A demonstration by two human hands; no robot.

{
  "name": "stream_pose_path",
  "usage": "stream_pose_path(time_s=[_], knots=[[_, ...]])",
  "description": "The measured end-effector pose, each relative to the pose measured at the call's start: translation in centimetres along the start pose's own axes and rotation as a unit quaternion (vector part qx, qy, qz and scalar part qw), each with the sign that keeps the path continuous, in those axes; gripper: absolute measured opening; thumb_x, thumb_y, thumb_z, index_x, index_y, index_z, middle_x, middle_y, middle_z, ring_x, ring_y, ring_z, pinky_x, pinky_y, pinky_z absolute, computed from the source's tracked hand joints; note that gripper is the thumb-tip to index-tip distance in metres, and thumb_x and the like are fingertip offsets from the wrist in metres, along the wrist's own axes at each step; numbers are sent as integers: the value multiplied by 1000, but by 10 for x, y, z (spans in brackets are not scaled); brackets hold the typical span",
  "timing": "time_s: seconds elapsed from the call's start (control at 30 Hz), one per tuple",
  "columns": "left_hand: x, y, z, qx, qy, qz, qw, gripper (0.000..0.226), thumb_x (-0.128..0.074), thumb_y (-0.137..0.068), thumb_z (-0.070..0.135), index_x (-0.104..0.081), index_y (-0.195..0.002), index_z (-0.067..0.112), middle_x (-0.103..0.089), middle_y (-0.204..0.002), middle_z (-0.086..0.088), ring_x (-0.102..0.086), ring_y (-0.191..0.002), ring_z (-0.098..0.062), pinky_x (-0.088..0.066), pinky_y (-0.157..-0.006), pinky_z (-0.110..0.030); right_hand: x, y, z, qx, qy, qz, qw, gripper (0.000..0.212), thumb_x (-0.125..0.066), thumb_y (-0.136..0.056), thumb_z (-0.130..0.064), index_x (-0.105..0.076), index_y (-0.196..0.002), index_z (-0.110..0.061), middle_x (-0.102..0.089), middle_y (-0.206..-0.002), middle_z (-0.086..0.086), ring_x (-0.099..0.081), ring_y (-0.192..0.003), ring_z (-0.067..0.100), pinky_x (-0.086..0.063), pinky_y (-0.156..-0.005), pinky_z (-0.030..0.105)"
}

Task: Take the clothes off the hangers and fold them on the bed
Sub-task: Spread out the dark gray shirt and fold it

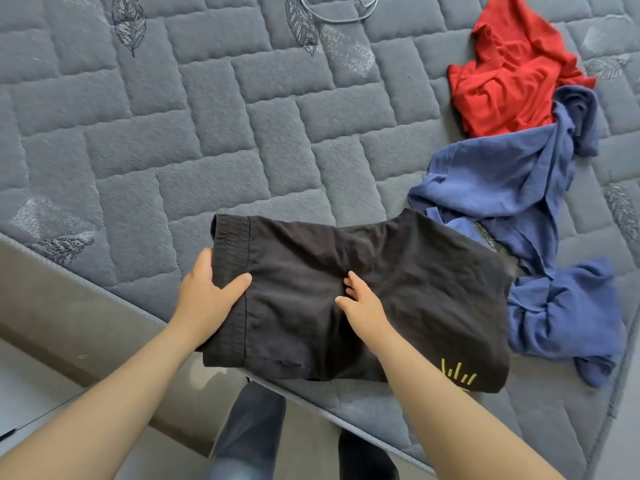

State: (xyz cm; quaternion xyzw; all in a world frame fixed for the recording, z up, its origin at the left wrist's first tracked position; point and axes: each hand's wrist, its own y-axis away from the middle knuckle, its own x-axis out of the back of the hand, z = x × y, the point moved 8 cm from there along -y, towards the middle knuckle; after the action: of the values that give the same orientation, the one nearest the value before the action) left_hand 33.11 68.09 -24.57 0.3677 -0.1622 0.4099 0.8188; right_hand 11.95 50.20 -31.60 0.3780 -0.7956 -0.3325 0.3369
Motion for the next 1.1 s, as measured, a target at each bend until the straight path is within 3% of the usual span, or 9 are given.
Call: stream_pose_path(time_s=[0.13, 0.23, 0.33, 0.5, 0.63, 0.77, 0.9, 1.03, 1.1], knots=[[-6, 22, 31, -32, 8, -20, 999, 28, -74, -80, 23, -52, -98, 20, -61, -88, 18, -55, -81, -5, -38, -70, -22, 34, 10, 12, -28, -86, 60, 994, 44, -49, -94, -3, -50, -137, -12, -60, -126, 6, -59, -105, 15, -51, -96, 36], [-24, 39, 63, -69, 21, -49, 996, 28, -73, -80, 19, -49, -92, 23, -61, -85, 18, -55, -76, 12, -36, -62, -4, 59, 24, 27, -53, -162, 89, 981, 32, -50, -95, -4, -57, -125, -11, -64, -113, 8, -62, -94, 16, -54, -77, 27], [-54, 55, 89, -77, 33, -90, 992, 27, -71, -81, 21, -48, -93, 23, -62, -87, 15, -54, -78, 14, -38, -60, -2, 90, 38, 48, -78, -210, 125, 967, 23, -53, -95, -5, -60, -116, -12, -67, -105, 9, -65, -85, 16, -53, -70, 25], [-112, 78, 117, -78, 2, -125, 989, 31, -69, -80, 32, -44, -94, 19, -62, -86, 7, -58, -79, -6, -48, -70, -30, 142, 58, 85, -94, -216, 143, 961, 23, -47, -95, 2, -62, -109, -8, -67, -97, 11, -64, -79, 17, -52, -67, 24], [-169, 102, 134, -83, -3, -169, 982, 36, -70, -75, 40, -41, -89, 24, -60, -84, -1, -58, -75, -18, -50, -72, -40, 182, 70, 113, -101, -225, 157, 956, 23, -43, -95, 3, -61, -107, -5, -66, -91, 11, -62, -74, 17, -52, -66, 24], [-226, 122, 133, -21, 117, -246, 962, 35, -71, -76, 36, -49, -102, 29, -67, -82, -1, -69, -72, -20, -58, -75, -42, 208, 74, 137, -111, -255, 165, 946, 19, -43, -98, -3, -60, -106, -6, -65, -92, 11, -62, -77, 18, -52, -65, 23], [-233, 116, 117, -14, 128, -192, 973, 12, -59, -90, 11, -57, -93, 22, -66, -74, -4, -67, -66, -16, -56, -59, -25, 215, 61, 146, -106, -220, 149, 958, 16, -48, -97, -10, -62, -105, -11, -66, -92, 6, -62, -89, 21, -50, -76, 28], [-214, 101, 93, -15, 63, -134, 989, 19, -53, -90, 2, -58, -87, 20, -63, -78, -11, -61, -68, -24, -54, -65, -35, 206, 43, 140, -76, -140, 134, 978, 18, -54, -93, -17, -63, -109, -15, -69, -100, 4, -64, -94, 19, -52, -89, 36], [-200, 93, 83, -25, 10, -98, 995, 18, -56, -88, 5, -58, -85, 23, -63, -78, -5, -59, -68, -21, -50, -67, -28, 199, 35, 134, -63, -105, 132, 984, 30, -58, -92, -22, -61, -120, -13, -67, -107, 2, -63, -102, 20, -49, -97, 43]])
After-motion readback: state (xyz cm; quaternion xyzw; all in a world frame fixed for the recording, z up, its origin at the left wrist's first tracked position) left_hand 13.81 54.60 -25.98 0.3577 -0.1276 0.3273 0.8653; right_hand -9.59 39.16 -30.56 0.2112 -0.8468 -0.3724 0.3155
